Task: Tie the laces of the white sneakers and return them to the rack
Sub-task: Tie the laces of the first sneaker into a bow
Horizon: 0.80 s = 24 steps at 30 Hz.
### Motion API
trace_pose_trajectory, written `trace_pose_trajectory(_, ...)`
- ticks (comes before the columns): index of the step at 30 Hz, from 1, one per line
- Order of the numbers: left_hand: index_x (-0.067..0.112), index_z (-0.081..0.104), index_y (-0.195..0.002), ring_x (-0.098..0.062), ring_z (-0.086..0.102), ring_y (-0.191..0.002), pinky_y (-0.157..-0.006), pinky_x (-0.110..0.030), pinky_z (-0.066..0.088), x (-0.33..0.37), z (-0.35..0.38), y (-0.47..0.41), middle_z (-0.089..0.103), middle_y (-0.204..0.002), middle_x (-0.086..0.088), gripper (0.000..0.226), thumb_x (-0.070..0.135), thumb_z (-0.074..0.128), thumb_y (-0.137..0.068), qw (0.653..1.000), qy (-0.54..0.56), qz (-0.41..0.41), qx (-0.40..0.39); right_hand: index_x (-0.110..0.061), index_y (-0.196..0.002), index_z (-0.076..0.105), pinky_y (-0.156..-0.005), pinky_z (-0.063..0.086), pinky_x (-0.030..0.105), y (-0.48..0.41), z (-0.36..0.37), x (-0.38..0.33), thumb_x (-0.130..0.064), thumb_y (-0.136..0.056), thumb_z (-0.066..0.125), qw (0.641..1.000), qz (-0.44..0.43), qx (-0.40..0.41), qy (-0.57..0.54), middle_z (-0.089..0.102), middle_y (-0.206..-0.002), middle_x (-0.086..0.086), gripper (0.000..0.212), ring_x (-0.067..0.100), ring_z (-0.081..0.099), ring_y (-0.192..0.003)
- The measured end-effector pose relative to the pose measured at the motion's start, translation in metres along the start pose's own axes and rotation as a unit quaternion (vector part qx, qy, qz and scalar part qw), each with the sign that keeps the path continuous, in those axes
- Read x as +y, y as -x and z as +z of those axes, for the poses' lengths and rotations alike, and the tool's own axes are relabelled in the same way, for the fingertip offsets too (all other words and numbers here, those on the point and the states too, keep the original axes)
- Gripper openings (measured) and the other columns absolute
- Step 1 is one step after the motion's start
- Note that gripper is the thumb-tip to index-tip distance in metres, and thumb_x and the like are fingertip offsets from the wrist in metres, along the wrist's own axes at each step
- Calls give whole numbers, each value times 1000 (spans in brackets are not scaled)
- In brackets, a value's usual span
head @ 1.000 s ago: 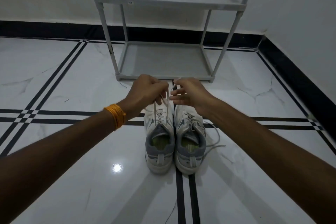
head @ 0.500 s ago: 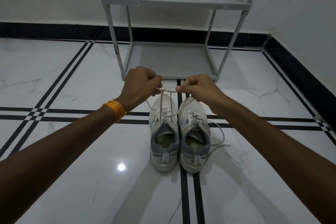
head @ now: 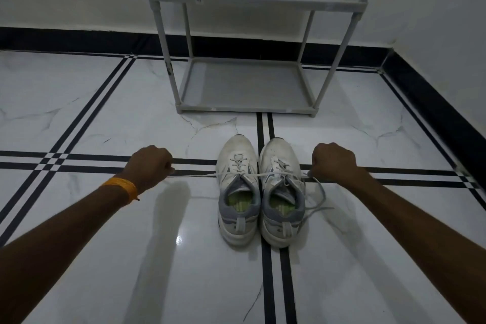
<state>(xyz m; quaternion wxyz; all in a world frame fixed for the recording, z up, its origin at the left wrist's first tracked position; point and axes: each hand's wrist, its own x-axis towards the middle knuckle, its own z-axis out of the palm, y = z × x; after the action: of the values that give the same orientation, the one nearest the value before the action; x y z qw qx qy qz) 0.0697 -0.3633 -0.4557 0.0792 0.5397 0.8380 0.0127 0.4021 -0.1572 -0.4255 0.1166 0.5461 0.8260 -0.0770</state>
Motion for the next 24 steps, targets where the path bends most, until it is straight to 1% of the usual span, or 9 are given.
trace_pose_trajectory(2,24,66,-99,-19,62,-69,-72,-31,55,10,-1,1,70,-96,-6,19,41,60,-92,999,11,-12,-31,-14,-101,68,-74,49,32,0,5,-7,-37,-77,72,999,-27,5,24,66,-106,6,34,25,62,-96)
trace_pose_trajectory(5,15,70,-107,-22,67,-86,-78,-32,56,48,-3,0,73,-103,-6,30,36,53,-95,999,22,40,3,-15,-106,68,-76,48,35,7,3,-31,-29,-87,63,988,-116,103,-21,62,-111,6,24,26,58,-104)
trace_pose_trajectory(7,13,70,-110,-19,69,-75,-63,-24,56,82,-1,3,72,-106,-3,24,26,56,-95,988,131,84,-13,-16,-100,72,-76,50,32,16,3,-54,-24,-86,66,969,-191,70,-140,68,-107,2,17,20,63,-95)
trace_pose_trajectory(9,11,69,-109,-18,68,-67,-55,-22,54,108,5,5,70,-106,-3,20,19,59,-94,976,184,112,-32,-16,-98,75,-80,53,32,22,11,-73,-21,-84,69,951,-242,-4,-190,73,-104,1,16,16,66,-89)
trace_pose_trajectory(11,9,67,-102,-21,65,-74,-66,-29,56,117,14,5,71,-103,-9,15,18,60,-94,977,184,105,-18,-15,-97,75,-78,53,32,25,24,-80,-17,-84,68,952,-255,-16,-170,74,-100,1,15,17,67,-87)
trace_pose_trajectory(13,8,65,-98,-22,61,-74,-73,-35,56,115,19,5,71,-98,-12,13,18,58,-94,977,188,96,-5,-16,-90,75,-70,47,29,25,30,-78,-14,-84,66,949,-260,4,-176,75,-91,2,11,16,64,-80)
trace_pose_trajectory(16,9,63,-96,-21,59,-73,-69,-32,53,106,22,4,71,-93,-12,9,16,57,-94,978,164,131,10,-16,-82,73,-65,38,25,24,32,-74,-11,-84,65,948,-258,38,-181,74,-81,3,10,14,57,-69)
trace_pose_trajectory(19,12,63,-94,-24,63,-79,-72,-34,54,97,23,3,72,-93,-8,4,12,59,-92,980,104,170,22,-13,-79,70,-62,35,26,25,35,-73,-7,-80,60,956,-259,67,-122,72,-78,8,12,24,61,-72)
trace_pose_trajectory(24,16,60,-90,-22,63,-79,-70,-30,53,90,31,6,71,-91,-6,7,9,62,-88,980,57,190,28,-9,-81,68,-61,41,31,27,41,-75,-4,-78,55,960,-261,54,-82,71,-83,15,14,32,62,-79)
